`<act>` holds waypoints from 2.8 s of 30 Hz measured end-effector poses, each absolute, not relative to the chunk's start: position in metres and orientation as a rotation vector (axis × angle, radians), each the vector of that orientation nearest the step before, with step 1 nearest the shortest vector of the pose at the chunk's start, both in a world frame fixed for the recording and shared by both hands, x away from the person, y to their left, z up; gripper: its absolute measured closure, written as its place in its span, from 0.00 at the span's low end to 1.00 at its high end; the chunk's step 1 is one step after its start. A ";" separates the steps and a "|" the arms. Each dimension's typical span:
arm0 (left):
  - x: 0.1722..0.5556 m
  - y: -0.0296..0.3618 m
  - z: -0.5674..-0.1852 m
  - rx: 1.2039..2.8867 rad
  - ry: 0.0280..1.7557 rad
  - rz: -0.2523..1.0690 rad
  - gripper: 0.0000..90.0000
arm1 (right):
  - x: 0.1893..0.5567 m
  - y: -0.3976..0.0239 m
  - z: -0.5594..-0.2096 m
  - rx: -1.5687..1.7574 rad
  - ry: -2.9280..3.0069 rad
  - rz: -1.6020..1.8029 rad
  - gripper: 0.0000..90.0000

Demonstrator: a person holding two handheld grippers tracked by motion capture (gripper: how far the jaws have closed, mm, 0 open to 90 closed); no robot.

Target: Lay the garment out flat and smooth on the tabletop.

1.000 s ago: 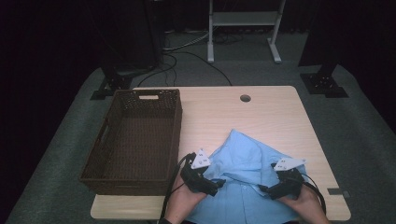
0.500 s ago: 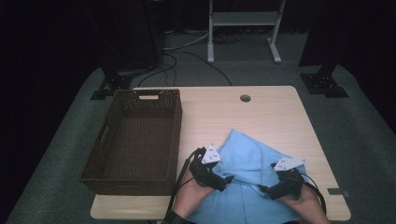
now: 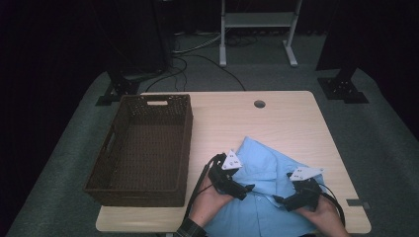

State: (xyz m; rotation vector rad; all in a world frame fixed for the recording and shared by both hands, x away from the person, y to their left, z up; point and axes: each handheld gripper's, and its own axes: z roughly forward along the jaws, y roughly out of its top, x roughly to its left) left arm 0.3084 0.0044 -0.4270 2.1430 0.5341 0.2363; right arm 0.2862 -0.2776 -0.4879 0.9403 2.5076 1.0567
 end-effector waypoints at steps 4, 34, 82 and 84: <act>0.310 -0.001 -0.424 2.134 0.530 0.243 0.00 | 0.286 -0.278 -0.488 0.941 2.507 1.058 0.00; 0.327 -0.041 -0.441 2.208 0.427 0.206 0.60 | 0.286 -0.278 -0.488 0.943 2.508 1.059 0.00; 0.330 -0.042 -0.436 2.148 0.516 0.191 1.00 | 0.286 -0.278 -0.488 0.954 2.500 1.055 0.00; 0.331 -0.040 -0.433 2.131 0.519 0.190 1.00 | 0.285 -0.278 -0.488 0.965 2.496 1.054 0.00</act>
